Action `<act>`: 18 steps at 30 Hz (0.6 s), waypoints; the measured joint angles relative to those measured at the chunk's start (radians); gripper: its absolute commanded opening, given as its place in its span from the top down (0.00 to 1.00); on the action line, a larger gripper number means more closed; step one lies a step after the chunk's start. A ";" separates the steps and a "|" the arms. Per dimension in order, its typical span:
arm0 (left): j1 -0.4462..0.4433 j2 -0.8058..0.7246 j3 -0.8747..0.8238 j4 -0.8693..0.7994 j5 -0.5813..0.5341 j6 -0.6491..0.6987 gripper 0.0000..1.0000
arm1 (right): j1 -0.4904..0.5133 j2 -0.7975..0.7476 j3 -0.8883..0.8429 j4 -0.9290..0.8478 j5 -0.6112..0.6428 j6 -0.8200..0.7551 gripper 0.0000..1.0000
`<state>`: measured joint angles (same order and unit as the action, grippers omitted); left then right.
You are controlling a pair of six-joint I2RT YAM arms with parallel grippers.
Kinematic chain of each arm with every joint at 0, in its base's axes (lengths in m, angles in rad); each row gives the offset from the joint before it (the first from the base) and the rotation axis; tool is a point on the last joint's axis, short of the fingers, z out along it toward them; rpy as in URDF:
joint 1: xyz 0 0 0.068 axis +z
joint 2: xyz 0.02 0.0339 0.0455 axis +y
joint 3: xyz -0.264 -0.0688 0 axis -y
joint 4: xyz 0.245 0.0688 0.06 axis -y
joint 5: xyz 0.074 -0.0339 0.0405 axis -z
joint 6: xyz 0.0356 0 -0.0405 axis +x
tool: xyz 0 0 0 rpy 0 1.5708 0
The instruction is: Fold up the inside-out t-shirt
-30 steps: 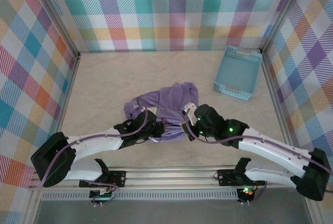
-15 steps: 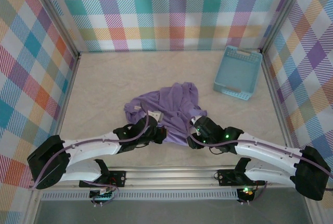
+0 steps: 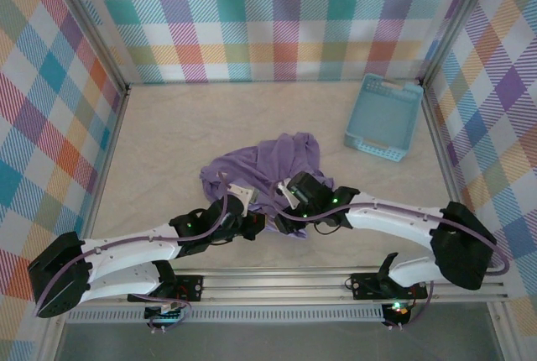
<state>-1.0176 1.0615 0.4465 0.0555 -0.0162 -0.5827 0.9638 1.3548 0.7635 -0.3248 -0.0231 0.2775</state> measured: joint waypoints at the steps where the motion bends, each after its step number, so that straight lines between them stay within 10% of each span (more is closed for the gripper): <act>1: -0.002 0.000 0.000 0.000 0.000 0.000 1.00 | 0.000 0.016 0.006 0.003 -0.005 -0.005 0.44; 8: -0.002 0.000 -0.001 -0.004 0.000 0.004 1.00 | 0.000 0.049 0.043 0.029 0.035 -0.017 0.89; 18: -0.034 0.000 -0.020 -0.046 -0.064 0.019 0.94 | -0.063 0.068 0.105 0.017 -0.008 -0.016 0.94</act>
<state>-1.0512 1.0611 0.4267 0.0097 -0.0807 -0.5640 0.9009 1.4231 0.8684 -0.3077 -0.0307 0.2615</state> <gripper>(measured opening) 0.050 0.067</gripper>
